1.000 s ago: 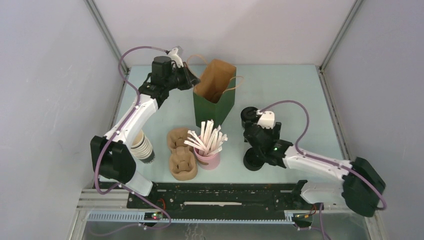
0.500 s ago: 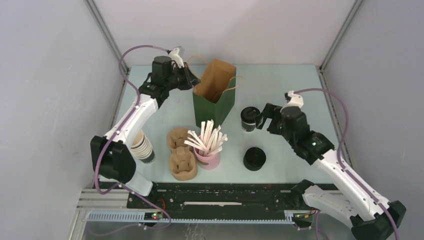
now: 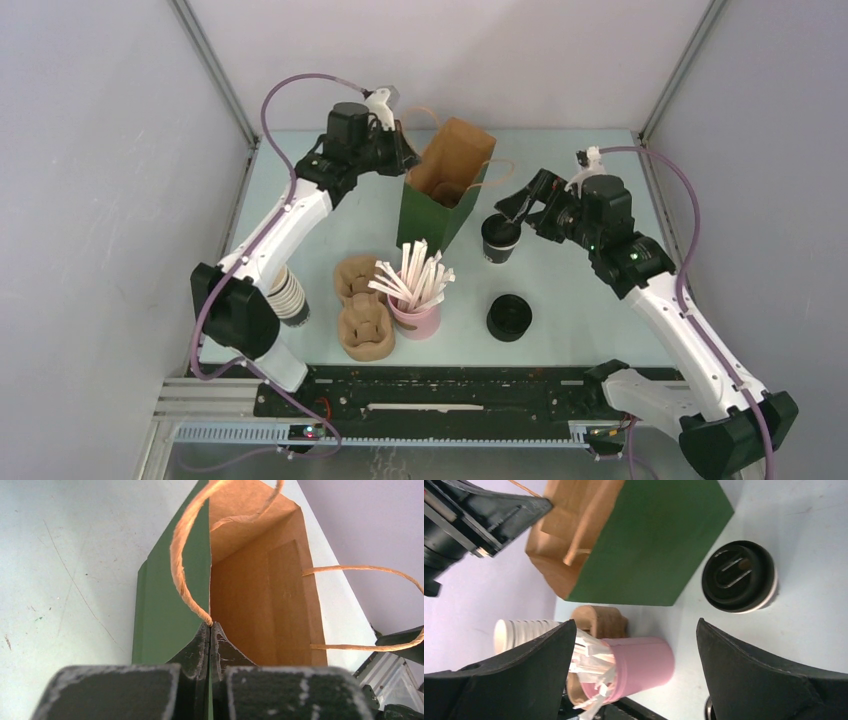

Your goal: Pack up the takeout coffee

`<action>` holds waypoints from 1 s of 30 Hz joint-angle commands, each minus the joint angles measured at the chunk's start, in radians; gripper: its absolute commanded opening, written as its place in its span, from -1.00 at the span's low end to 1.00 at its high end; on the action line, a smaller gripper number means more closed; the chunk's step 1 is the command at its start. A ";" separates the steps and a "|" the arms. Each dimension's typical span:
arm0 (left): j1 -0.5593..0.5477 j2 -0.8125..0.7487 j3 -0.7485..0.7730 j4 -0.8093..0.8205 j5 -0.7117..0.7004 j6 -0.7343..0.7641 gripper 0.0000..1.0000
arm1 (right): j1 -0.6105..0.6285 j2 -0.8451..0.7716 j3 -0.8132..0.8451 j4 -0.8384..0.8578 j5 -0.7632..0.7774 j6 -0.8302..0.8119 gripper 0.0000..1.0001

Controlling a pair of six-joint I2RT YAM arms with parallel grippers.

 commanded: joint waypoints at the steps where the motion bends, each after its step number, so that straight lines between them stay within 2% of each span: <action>1: -0.033 -0.020 0.064 -0.017 -0.074 0.043 -1.00 | -0.028 0.033 0.096 0.038 -0.072 0.123 0.94; 4: -0.068 -0.041 0.053 -0.035 -0.137 0.056 -1.00 | -0.093 0.069 0.163 -0.019 -0.133 0.176 0.87; 8: -0.090 -0.063 0.019 -0.035 -0.189 0.017 -1.00 | -0.134 0.136 0.311 -0.182 -0.188 0.130 0.85; 15: -0.141 -0.067 0.023 0.008 -0.268 0.069 -1.00 | -0.195 0.274 0.466 -0.337 -0.263 0.104 0.86; 19: -0.146 -0.058 0.048 -0.001 -0.287 0.114 -1.00 | -0.208 0.393 0.653 -0.474 -0.212 0.041 0.86; 22: -0.156 -0.063 0.049 0.009 -0.288 0.133 -1.00 | -0.212 0.462 0.719 -0.545 -0.160 0.019 0.80; 26: -0.194 -0.067 0.059 0.016 -0.351 0.216 -1.00 | -0.208 0.517 0.711 -0.541 -0.162 0.052 0.70; 30: -0.219 -0.064 0.090 0.016 -0.379 0.256 -1.00 | -0.169 0.566 0.731 -0.509 -0.161 0.069 0.71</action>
